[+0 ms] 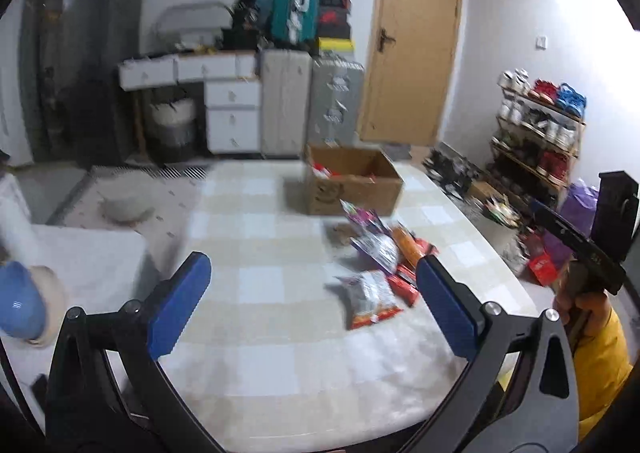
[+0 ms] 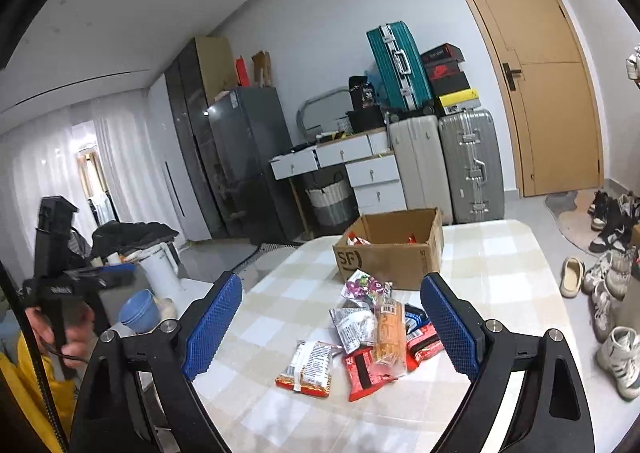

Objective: Organize snacks
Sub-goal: 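Grasp the white chip bag with the left tool while the right tool grasps the bread loaf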

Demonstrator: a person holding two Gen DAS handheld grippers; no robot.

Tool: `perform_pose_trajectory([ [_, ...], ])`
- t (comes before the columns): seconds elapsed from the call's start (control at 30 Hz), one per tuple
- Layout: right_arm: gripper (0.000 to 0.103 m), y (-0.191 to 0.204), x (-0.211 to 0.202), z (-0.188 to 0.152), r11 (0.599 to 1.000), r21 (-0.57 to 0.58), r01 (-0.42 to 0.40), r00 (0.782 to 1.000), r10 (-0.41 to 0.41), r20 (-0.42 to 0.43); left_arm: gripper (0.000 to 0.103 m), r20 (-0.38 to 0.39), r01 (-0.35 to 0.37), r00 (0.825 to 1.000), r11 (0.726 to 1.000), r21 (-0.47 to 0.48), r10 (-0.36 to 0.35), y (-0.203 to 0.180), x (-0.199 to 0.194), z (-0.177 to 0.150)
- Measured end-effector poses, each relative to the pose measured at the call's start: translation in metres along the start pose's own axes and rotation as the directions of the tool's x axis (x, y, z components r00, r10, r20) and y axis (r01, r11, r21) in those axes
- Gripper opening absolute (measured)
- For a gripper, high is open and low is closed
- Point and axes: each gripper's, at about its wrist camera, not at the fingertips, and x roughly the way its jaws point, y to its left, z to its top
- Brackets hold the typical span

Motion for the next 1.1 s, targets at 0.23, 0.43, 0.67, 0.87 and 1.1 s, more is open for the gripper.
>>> perform_pose_trajectory([
  [0.23, 0.097, 0.001, 0.028, -0.006, 0.997, -0.025, 0.067, 0.997, -0.068, -0.047, 0.102, -0.11, 0.01, 0.994, 0.992, 0.126, 0.004, -0.047, 0.052, -0.01],
  [0.43, 0.097, -0.019, 0.056, -0.021, 0.995, 0.049, 0.083, 0.991, -0.077, -0.113, 0.102, -0.373, 0.072, 0.927, 0.995, 0.069, -0.041, -0.077, 0.177, -0.055],
  [0.67, 0.097, -0.037, 0.075, -0.034, 0.993, 0.084, 0.088, 0.986, -0.075, -0.149, 0.102, -0.429, 0.028, 0.903, 1.0, 0.004, -0.024, -0.083, 0.236, -0.058],
  [0.87, 0.097, -0.049, 0.099, -0.037, 0.99, 0.111, 0.084, 0.982, -0.063, -0.179, 0.102, -0.487, 0.015, 0.873, 0.999, -0.051, -0.038, -0.085, 0.276, -0.063],
  [1.1, 0.097, -0.062, 0.133, -0.042, 0.988, 0.123, 0.091, 0.969, -0.059, -0.24, 0.098, -0.511, 0.013, 0.857, 0.995, -0.097, -0.061, -0.081, 0.3, -0.074],
])
